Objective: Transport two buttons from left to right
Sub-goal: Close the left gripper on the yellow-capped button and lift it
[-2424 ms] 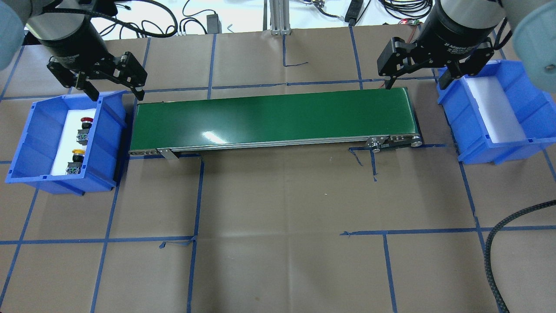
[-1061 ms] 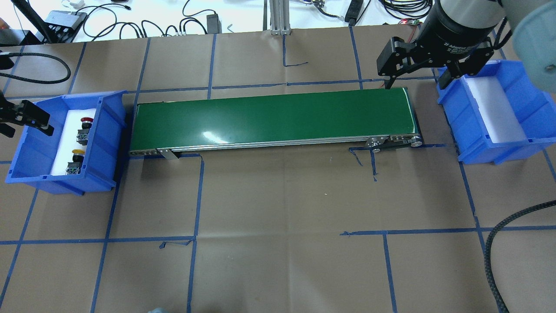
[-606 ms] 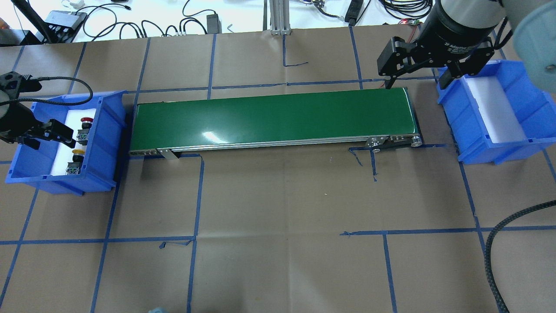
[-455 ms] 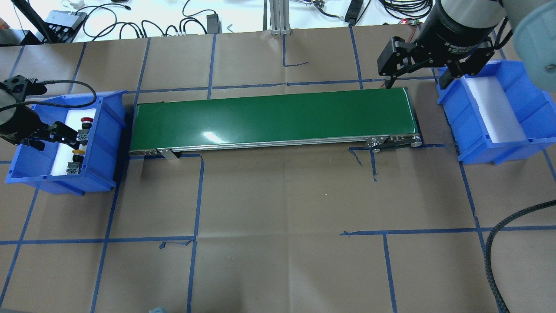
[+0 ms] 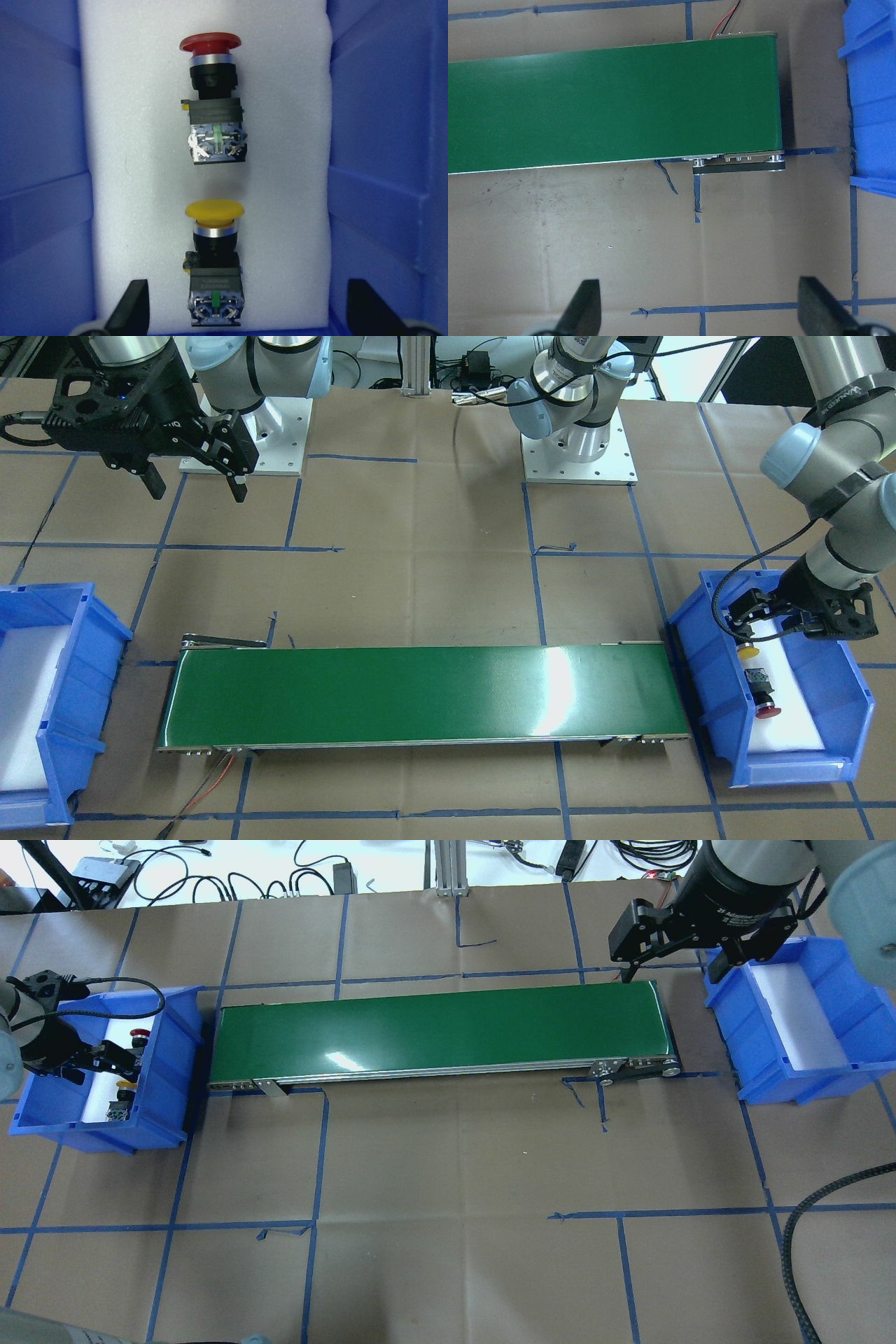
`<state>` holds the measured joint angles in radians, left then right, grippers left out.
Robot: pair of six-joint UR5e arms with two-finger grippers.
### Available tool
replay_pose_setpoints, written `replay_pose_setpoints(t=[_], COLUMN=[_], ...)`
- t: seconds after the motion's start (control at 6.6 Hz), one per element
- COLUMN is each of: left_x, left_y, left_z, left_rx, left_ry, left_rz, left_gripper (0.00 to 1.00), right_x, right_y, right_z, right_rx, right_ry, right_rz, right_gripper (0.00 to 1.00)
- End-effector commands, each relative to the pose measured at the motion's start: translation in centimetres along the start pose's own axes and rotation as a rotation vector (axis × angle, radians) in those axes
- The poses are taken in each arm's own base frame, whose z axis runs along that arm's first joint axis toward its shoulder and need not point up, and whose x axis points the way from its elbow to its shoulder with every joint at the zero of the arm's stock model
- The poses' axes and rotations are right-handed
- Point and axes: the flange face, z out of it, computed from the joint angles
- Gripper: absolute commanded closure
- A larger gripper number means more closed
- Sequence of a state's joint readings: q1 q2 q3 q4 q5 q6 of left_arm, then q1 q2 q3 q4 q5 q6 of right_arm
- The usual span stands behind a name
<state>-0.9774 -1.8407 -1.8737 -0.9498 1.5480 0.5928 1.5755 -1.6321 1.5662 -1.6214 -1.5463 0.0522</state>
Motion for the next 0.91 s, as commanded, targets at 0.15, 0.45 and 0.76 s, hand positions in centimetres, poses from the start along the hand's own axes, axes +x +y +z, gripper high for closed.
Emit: replay_pose_setpoints(t=[0.15, 0.45, 0.76], left_x=[-0.4, -2.7, -3.4], left_y=[-0.5, 0.5, 0.6], left_z=[1.6, 2.7, 5.5], left_rx=[0.01, 0.006, 0.029], left_ry=[-0.006, 0.027, 0.061], left_rz=[0.015, -0.025, 0.0], left_gripper=[0.02, 0.03, 0.02], right_x=[0.0, 0.0, 0.0], right_y=[0.0, 0.0, 0.0], right_z=[0.0, 0.1, 0.1], right_rx=[0.0, -0.001, -0.001], right_ry=[0.0, 0.0, 0.0], right_rz=[0.0, 0.0, 0.0], right_gripper=[0.0, 0.0, 0.0])
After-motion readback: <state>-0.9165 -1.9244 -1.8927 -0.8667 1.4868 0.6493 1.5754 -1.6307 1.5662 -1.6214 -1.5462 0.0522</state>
